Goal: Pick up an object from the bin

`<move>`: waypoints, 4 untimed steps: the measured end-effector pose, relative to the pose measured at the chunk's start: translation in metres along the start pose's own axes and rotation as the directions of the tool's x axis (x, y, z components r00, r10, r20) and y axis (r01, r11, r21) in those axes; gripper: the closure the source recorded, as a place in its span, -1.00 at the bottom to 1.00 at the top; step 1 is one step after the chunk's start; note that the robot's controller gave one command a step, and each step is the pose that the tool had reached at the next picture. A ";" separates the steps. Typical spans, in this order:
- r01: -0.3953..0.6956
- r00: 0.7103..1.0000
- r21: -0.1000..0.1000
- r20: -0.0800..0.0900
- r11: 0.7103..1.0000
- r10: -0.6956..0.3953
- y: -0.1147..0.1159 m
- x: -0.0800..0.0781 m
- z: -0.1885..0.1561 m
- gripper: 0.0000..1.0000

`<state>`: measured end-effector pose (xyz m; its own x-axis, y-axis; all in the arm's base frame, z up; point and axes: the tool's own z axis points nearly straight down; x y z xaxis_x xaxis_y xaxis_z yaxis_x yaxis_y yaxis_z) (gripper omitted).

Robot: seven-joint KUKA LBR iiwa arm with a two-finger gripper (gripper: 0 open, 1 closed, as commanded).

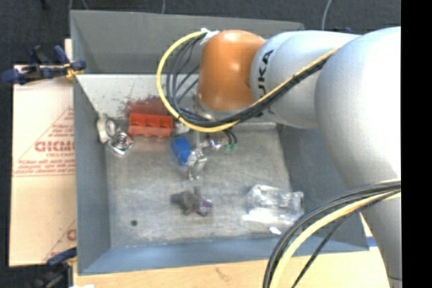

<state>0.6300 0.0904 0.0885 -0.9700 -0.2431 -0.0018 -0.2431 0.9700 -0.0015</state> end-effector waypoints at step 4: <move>0.136 0.991 0.003 0.011 0.991 -0.136 -0.001 -0.008 -0.096 1.00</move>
Offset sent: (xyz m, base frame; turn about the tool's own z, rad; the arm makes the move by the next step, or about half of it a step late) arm 0.0022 -0.0017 -0.0138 0.0301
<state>0.6381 0.0918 0.1842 -0.9280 -0.3723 -0.0131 -0.3723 0.9281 -0.0049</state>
